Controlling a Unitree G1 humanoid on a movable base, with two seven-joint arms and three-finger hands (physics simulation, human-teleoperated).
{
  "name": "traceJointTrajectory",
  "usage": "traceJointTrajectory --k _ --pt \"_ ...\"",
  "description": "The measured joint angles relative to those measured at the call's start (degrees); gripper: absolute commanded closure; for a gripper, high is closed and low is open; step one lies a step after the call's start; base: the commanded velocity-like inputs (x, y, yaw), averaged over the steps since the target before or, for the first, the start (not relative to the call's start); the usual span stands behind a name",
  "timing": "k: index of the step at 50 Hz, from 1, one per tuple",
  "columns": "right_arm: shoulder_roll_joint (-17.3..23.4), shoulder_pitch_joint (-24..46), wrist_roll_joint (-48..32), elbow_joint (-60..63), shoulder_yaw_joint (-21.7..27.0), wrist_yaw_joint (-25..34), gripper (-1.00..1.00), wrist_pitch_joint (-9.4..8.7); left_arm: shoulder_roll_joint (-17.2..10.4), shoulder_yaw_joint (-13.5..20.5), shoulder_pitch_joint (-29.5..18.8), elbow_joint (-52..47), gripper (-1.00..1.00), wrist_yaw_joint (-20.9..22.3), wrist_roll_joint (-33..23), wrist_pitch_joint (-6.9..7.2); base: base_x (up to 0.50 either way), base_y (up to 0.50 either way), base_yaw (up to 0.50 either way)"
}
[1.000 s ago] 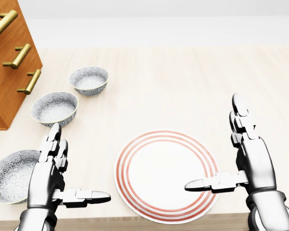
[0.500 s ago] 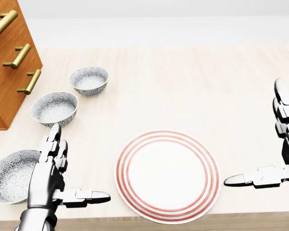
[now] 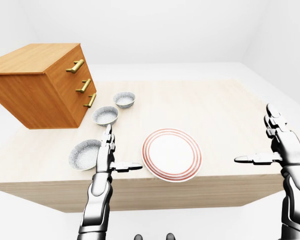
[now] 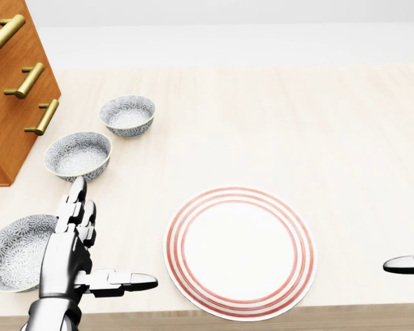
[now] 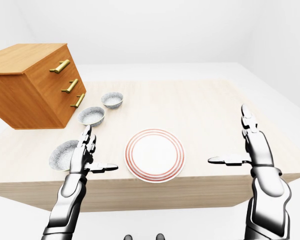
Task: Put the bowl in the middle on the plate.
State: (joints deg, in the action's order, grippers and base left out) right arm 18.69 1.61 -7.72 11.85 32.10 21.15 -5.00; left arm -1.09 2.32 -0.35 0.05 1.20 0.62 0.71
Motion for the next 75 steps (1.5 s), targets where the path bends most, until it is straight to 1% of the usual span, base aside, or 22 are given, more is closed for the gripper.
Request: traceJointTrajectory --k 9,19,25,31,35,52,57,64,75 --pt "2.3 -1.0 0.8 -4.1 4.4 1.1 -1.0 0.0 -0.1 0.1 -0.2 0.6 -1.0 -0.1 0.0 -0.25 0.0 0.0 0.0" --pt "3.9 -1.6 2.4 -8.5 7.2 0.4 -1.0 0.0 -0.1 0.2 -0.4 1.1 -1.0 -0.2 0.0 -0.51 0.0 0.0 0.0" --pt "4.3 -1.9 2.9 -10.9 7.6 -1.0 -1.0 0.0 -0.2 0.4 -0.8 2.4 -1.0 -0.2 0.1 -1.37 0.0 0.0 0.0" --pt "4.9 -2.1 3.1 -12.6 7.9 -1.7 -1.0 0.0 -0.4 0.6 -1.6 4.8 -1.0 -0.1 0.2 -2.95 0.0 0.0 0.0" --pt "5.7 -2.0 3.4 -13.9 8.5 -2.0 -1.0 0.0 -0.4 0.6 -1.7 5.4 -1.0 -0.1 0.3 -3.37 0.0 0.0 0.0" --pt "10.4 -0.5 4.0 -15.8 11.5 -2.0 -1.0 0.0 -0.4 0.5 -1.4 4.5 -1.0 -0.1 0.2 -2.88 0.0 0.0 0.0" --pt "11.9 0.4 4.1 -15.3 12.0 -2.0 -1.0 0.0 -0.3 0.5 -1.2 4.0 -1.0 -0.1 0.2 -2.47 0.0 0.0 0.0" --pt "12.8 1.3 4.4 -14.7 12.2 -2.3 -1.0 0.0 -0.3 0.4 -0.9 2.9 -1.0 -0.2 0.1 -1.76 0.0 0.0 0.0" --pt "13.4 2.5 5.1 -12.8 12.3 -2.8 -1.0 0.0 -0.2 0.3 -0.7 2.5 -1.0 -0.1 0.1 -1.45 0.0 0.0 0.0"
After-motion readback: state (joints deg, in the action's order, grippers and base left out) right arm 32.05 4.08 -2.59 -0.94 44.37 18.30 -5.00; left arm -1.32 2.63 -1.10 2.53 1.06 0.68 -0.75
